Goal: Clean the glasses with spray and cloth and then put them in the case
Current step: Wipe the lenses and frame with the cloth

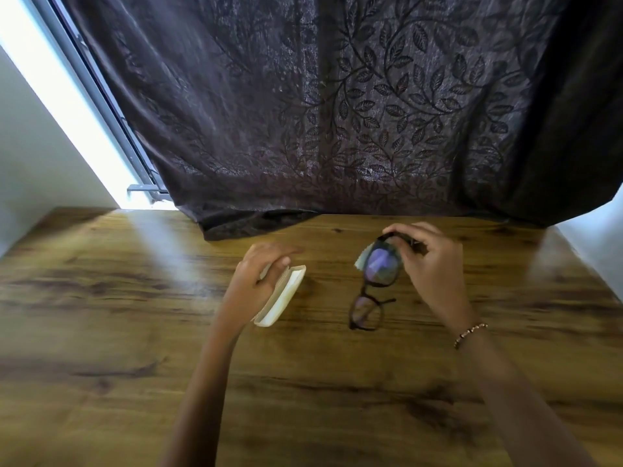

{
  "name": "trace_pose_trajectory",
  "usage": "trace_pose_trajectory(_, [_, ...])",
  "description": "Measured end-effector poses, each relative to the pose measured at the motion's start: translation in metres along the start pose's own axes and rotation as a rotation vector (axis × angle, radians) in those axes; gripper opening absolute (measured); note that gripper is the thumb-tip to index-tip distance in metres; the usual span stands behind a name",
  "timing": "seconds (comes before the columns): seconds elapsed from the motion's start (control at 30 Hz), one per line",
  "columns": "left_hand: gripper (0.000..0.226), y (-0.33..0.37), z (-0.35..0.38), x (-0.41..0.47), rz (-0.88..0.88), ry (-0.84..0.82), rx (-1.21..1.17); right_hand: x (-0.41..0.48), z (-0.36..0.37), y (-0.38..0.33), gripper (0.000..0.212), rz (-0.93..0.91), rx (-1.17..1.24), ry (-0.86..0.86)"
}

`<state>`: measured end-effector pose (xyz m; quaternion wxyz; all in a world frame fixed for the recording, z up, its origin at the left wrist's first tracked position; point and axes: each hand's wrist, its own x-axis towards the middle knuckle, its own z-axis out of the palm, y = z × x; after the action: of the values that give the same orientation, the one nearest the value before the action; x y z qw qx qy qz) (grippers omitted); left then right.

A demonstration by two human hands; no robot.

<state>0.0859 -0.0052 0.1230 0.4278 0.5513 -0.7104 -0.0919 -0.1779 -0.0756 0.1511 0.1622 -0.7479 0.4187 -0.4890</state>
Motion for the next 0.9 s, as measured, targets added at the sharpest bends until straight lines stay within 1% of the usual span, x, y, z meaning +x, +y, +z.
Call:
trace_pose_trajectory(0.07, [0.025, 0.006, -0.001, -0.003, -0.075, -0.119, -0.101, 0.003, -0.001, 0.004, 0.012, 0.063, 0.102, 0.014])
trace_pose_trajectory(0.13, [0.032, 0.013, 0.002, -0.004, -0.166, -0.240, -0.229, 0.006, 0.000, 0.006, 0.006, 0.114, 0.125, 0.041])
trace_pose_trajectory(0.17, [0.034, 0.017, 0.004, -0.005, -0.181, -0.282, -0.270, 0.007, 0.001, 0.006, 0.006, 0.141, 0.128, 0.051])
trace_pose_trajectory(0.33, [0.023, 0.046, 0.016, -0.002, -0.146, -0.377, -0.368, 0.002, 0.007, 0.010, 0.005, 0.273, 0.156, 0.044])
trace_pose_trajectory(0.4, [0.024, 0.051, 0.022, -0.003, -0.147, -0.416, -0.428, 0.000, 0.010, 0.011, 0.012, 0.279, 0.115, 0.058])
trace_pose_trajectory(0.47, [0.030, 0.053, 0.026, -0.004, -0.179, -0.442, -0.503, -0.001, 0.013, 0.011, 0.019, 0.294, 0.101, 0.075])
trace_pose_trajectory(0.53, [0.037, 0.053, 0.027, -0.006, -0.229, -0.453, -0.553, -0.002, 0.015, 0.011, 0.021, 0.323, 0.099, 0.087])
trace_pose_trajectory(0.67, [0.022, 0.058, 0.027, -0.004, -0.234, -0.460, -0.615, -0.002, 0.017, 0.011, 0.018, 0.397, 0.103, 0.076])
trace_pose_trajectory(0.73, [0.016, 0.059, 0.026, -0.002, -0.230, -0.450, -0.628, -0.002, 0.018, 0.009, 0.022, 0.426, 0.117, 0.078])
trace_pose_trajectory(0.83, [0.014, 0.060, 0.024, 0.000, -0.241, -0.430, -0.646, -0.003, 0.020, 0.009, 0.016, 0.442, 0.108, 0.064])
trace_pose_trajectory(0.9, [0.015, 0.062, 0.024, 0.002, -0.243, -0.402, -0.627, -0.002, 0.021, 0.011, 0.004, 0.486, 0.145, 0.029])
